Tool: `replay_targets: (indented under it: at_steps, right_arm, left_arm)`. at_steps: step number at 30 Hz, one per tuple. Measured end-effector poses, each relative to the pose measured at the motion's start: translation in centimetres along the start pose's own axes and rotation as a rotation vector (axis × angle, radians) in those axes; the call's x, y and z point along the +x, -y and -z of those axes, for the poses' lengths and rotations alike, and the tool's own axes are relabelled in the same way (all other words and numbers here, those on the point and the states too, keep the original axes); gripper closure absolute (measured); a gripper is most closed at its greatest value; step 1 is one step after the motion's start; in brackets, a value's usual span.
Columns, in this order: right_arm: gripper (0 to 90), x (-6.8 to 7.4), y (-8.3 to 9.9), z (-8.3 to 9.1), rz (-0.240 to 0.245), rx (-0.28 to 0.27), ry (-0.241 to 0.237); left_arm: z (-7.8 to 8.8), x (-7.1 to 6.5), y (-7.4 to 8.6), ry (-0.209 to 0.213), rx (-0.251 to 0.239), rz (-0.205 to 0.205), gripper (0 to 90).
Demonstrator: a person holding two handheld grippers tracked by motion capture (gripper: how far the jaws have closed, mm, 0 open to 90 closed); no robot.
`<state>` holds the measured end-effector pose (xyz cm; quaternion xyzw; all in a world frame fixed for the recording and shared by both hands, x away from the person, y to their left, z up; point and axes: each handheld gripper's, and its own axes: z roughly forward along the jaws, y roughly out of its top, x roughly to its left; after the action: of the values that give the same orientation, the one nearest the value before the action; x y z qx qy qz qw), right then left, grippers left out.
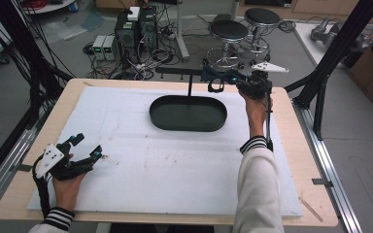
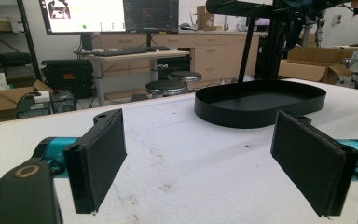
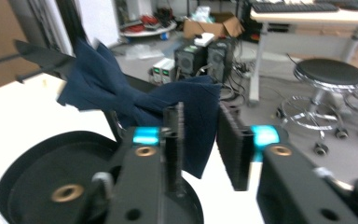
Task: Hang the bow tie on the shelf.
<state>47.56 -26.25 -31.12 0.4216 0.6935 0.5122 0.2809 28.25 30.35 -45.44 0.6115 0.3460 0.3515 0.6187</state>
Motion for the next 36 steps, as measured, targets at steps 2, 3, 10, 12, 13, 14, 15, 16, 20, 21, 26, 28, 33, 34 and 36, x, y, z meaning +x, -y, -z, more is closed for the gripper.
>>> replay_targets:
  at_steps: [2, 3, 10, 12, 13, 14, 15, 16, 20, 21, 26, 28, 33, 34, 36]
  right_arm:
    - [61.4, -0.2, 0.2, 0.0, -0.016, 0.027, 0.008]
    - [61.0, -0.2, 0.2, 0.0, -0.022, 0.034, 0.006]
    - [48.1, -0.2, 0.1, 0.5, -0.01, 0.027, 0.043]
    - [40.1, -0.2, 0.1, 0.6, -0.006, 0.036, 0.067]
    - [32.4, -0.1, 0.1, 0.7, -0.007, 0.054, 0.096]
    - [29.7, -0.1, 0.0, 0.9, -0.009, 0.06, 0.101]
    - [27.7, 0.0, 0.0, 1.1, -0.016, 0.067, 0.1]
    - [24.9, 0.1, -0.1, 1.3, -0.023, 0.07, 0.093]
    - [21.2, 0.7, -0.5, 2.5, -0.023, 0.067, 0.036]
    - [21.1, 1.2, -0.9, 3.2, 0.006, 0.057, 0.009]
    - [19.7, 2.4, -1.8, 5.0, 0.055, 0.02, -0.024]
    - [18.8, 3.0, -2.1, 5.8, 0.064, 0.011, -0.04]
    - [18.9, 4.3, -1.9, 8.6, 0.107, -0.084, -0.057]
    - [18.8, 4.4, -1.8, 9.2, 0.12, -0.097, -0.049]
    - [18.7, 4.5, -1.3, 10.3, 0.109, -0.111, -0.062]
  left_arm:
    - [0.0, 0.0, 0.0, 0.0, -0.002, 0.0, 18.1]
    - [0.0, 0.0, 0.0, -0.001, -0.001, -0.001, 18.1]
    - [0.0, 0.0, 0.0, 0.0, -0.001, -0.001, 18.1]
    - [0.0, 0.0, 0.0, 0.001, -0.001, -0.002, 18.1]
    - [0.0, 0.0, 0.0, 0.0, -0.002, -0.001, 18.1]
    - [0.0, 0.0, 0.0, 0.0, -0.001, 0.0, 18.1]
    - [0.0, 0.0, 0.0, 0.0, -0.001, 0.0, 18.1]
    - [0.0, 0.0, 0.0, 0.0, 0.0, 0.0, 18.1]
    - [0.0, 0.0, 0.0, -0.001, 0.002, 0.0, 18.0]
    - [0.0, 0.0, 0.0, 0.0, 0.002, -0.003, 17.9]
    - [0.0, 0.0, 0.0, -0.002, 0.004, -0.006, 17.9]
    - [-0.1, -0.1, 0.0, -0.002, 0.003, -0.003, 17.9]
    - [-0.1, -0.1, 0.0, -0.002, 0.004, -0.003, 17.8]
    - [-0.1, -0.1, 0.0, -0.002, 0.004, -0.004, 17.8]
    - [-0.1, -0.1, 0.0, 0.0, 0.004, -0.006, 17.7]
